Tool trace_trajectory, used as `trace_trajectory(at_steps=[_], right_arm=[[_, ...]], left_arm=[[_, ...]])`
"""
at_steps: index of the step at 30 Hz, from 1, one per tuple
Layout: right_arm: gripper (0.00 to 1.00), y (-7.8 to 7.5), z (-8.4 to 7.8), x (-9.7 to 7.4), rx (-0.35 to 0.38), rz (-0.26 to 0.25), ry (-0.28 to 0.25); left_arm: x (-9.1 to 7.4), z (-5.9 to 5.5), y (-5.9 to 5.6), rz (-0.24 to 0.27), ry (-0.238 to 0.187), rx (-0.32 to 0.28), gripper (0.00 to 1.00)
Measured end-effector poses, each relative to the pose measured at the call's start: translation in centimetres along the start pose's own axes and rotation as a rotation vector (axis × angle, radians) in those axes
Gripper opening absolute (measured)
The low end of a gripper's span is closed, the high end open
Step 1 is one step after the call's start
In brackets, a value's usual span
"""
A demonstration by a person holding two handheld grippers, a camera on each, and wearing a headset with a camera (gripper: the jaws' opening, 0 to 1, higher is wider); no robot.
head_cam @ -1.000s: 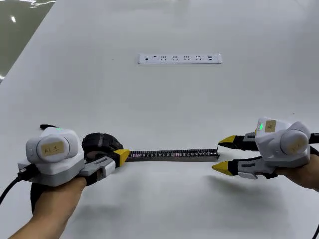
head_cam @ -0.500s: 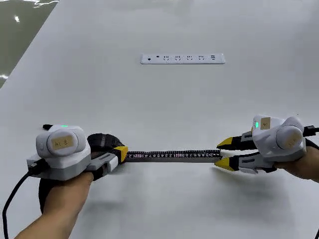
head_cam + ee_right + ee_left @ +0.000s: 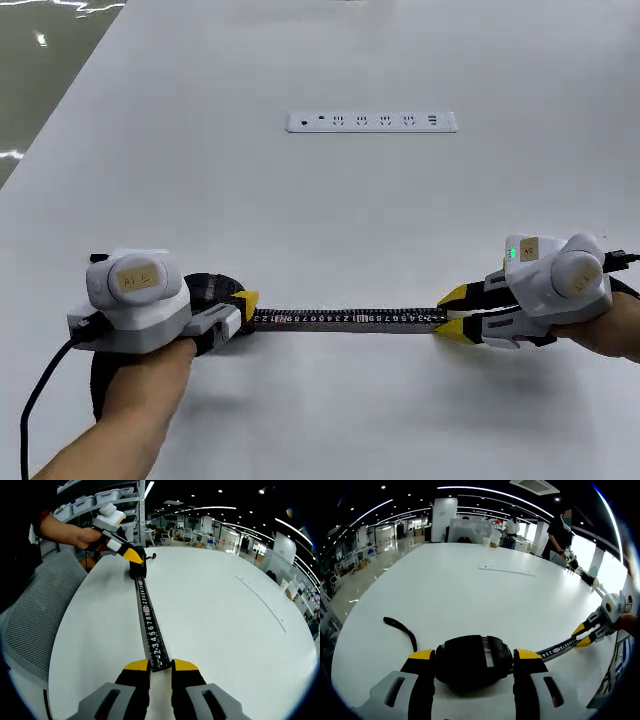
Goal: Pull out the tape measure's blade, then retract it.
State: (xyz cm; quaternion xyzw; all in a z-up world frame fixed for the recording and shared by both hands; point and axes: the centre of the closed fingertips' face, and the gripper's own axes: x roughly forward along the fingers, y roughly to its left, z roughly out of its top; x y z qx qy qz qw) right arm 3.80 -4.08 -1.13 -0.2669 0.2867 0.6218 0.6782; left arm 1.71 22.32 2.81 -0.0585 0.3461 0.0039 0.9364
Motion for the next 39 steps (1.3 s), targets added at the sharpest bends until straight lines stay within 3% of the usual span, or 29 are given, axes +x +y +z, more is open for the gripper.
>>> trace_trajectory(at_steps=[39], right_arm=[[0.09,0.31,0.18,-0.04,-0.024,-0.013,0.003]], left_arm=[[0.85,-0.92,0.22,0.058,0.086,0.01,0.62]])
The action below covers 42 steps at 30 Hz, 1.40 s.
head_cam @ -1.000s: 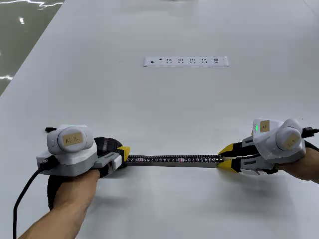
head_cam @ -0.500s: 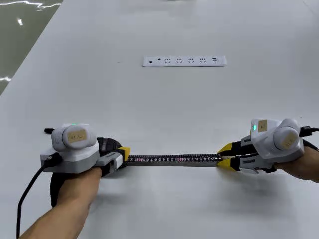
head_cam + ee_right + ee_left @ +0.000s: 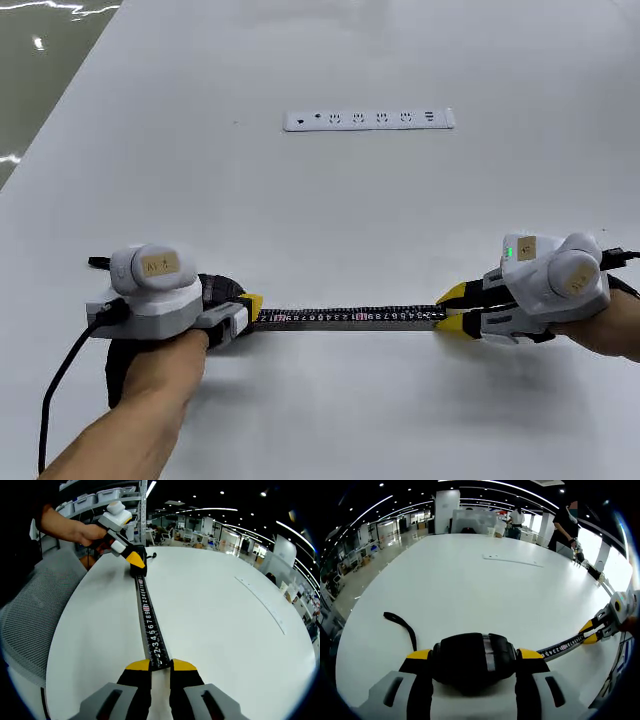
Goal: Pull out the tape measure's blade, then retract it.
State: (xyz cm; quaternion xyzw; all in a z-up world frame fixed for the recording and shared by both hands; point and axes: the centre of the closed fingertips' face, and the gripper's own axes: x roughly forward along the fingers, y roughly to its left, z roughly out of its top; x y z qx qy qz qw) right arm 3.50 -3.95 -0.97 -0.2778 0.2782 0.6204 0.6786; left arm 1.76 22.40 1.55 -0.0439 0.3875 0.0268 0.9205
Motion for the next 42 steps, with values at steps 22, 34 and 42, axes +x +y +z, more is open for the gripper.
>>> trace_trajectory(at_steps=[22,34,42], right_arm=[[0.09,-0.21,-0.3,0.12,0.0,0.0,0.007],[0.09,-0.18,-0.31,0.12,0.002,0.0,0.012],[0.09,-0.18,-0.32,0.12,0.001,-0.001,0.015]], left_arm=[[0.05,0.0,0.12,0.007,-0.014,0.02,0.57],[-0.12,0.01,0.1,-0.008,-0.002,0.015,0.57],[-0.07,0.01,0.25,-0.015,-0.004,0.01,0.57]])
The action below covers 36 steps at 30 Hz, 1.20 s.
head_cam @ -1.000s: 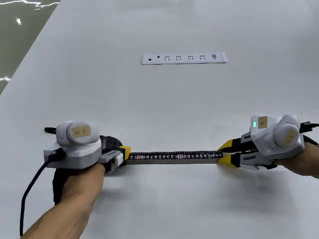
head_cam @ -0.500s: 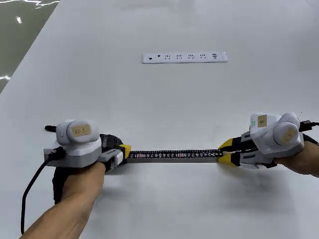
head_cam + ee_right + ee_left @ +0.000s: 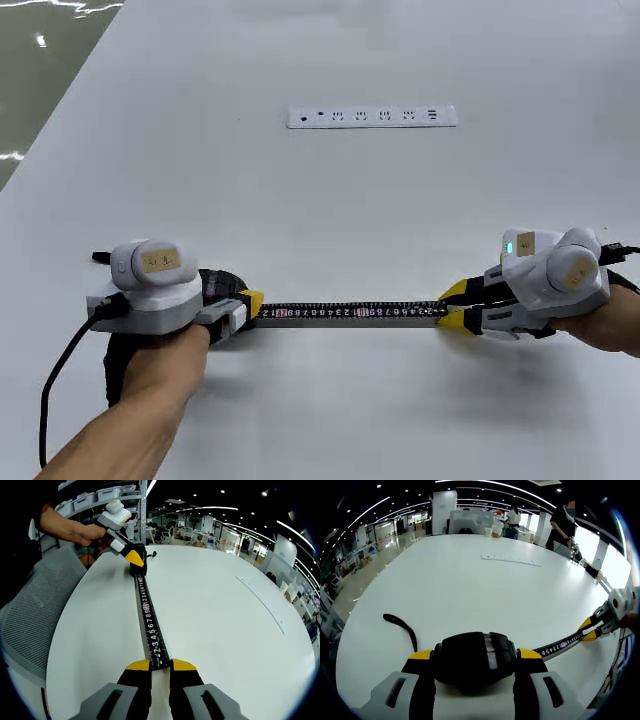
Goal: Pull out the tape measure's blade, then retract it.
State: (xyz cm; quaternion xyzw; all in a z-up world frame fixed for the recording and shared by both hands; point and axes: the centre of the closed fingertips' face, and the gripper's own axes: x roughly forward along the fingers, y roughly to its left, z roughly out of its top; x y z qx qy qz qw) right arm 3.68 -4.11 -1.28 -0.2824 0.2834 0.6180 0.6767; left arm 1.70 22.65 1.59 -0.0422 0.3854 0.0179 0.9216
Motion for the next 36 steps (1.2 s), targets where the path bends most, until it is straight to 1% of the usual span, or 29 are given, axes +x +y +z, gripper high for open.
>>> trace_trajectory(at_steps=[5,17,30,36], right_arm=[[0.09,0.1,0.1,0.1,0.001,0.002,-0.001],[0.09,0.4,0.9,0.6,-0.004,0.012,-0.007],[0.09,0.9,2.3,1.8,-0.015,0.029,-0.02],[0.09,1.0,2.6,2.2,-0.018,0.033,-0.024]], left_arm=[[-0.1,0.0,0.0,-0.008,-0.001,-0.002,0.57],[-0.1,0.0,-0.1,-0.017,0.0,-0.007,0.57],[-0.2,-0.1,-0.1,-0.022,-0.001,-0.01,0.58],[-0.1,-0.1,-0.1,-0.025,0.001,-0.01,0.58]])
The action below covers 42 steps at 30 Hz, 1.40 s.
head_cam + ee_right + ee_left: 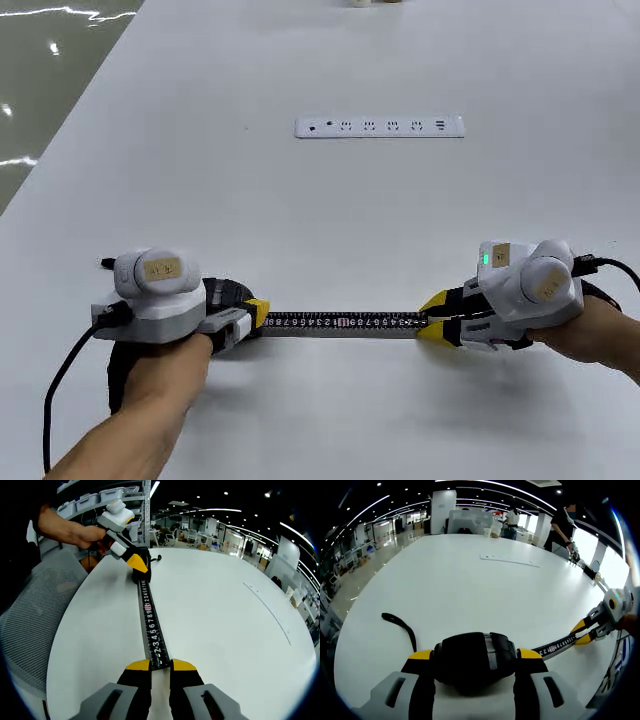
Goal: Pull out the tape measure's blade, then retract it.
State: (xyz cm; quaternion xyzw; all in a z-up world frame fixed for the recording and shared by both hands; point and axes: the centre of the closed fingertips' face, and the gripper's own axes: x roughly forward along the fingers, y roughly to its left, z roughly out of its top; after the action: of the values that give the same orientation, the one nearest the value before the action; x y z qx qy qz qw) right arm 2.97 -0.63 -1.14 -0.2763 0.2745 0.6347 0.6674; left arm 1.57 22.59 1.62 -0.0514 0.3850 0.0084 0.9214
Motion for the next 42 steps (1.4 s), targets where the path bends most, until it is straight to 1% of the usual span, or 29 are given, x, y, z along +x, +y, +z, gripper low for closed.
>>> trace_trajectory(at_steps=[19,42], right_arm=[[0.09,0.4,1.5,1.6,-0.005,0.015,-0.019],[0.1,0.6,2.7,2.7,-0.016,0.024,-0.025]], left_arm=[[0.0,0.0,0.1,-0.003,0.003,-0.003,0.58],[0.0,0.0,0.0,-0.008,0.006,-0.003,0.58]])
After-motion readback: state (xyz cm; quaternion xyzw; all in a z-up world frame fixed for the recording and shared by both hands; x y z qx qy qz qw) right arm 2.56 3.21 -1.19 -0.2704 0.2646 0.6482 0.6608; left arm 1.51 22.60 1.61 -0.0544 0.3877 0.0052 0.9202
